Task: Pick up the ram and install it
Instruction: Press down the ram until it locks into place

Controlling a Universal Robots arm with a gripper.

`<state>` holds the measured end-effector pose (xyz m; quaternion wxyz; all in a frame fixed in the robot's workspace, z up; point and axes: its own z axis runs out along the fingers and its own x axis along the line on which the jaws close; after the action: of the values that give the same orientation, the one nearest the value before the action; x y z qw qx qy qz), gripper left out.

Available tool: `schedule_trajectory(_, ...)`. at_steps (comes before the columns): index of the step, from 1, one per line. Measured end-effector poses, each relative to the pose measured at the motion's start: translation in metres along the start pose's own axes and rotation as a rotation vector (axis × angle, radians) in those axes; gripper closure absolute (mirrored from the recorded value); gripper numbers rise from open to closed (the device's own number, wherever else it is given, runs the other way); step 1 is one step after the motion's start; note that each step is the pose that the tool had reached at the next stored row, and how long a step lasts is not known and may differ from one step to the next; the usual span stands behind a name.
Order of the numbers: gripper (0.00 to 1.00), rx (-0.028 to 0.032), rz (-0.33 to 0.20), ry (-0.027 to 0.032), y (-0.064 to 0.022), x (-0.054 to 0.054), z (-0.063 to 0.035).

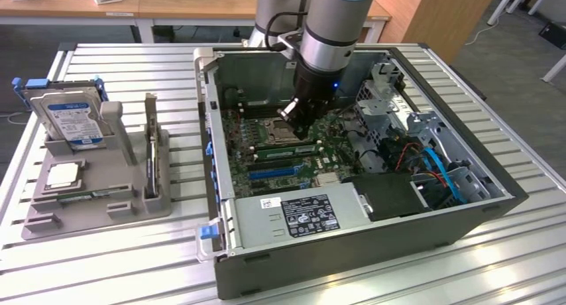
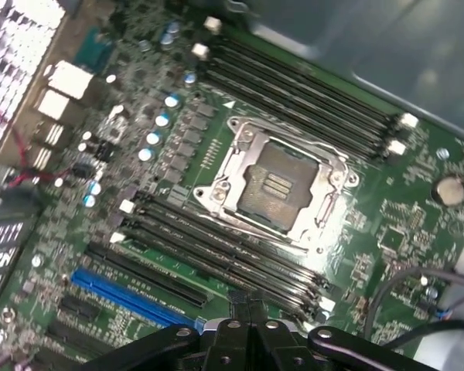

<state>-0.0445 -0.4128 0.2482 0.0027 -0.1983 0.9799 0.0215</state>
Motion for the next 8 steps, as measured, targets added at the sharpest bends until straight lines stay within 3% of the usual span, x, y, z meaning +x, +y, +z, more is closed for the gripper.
schedule_trajectory(8,0.89,0.0021,0.145,-0.006,-0.0001,0.0,0.0011)
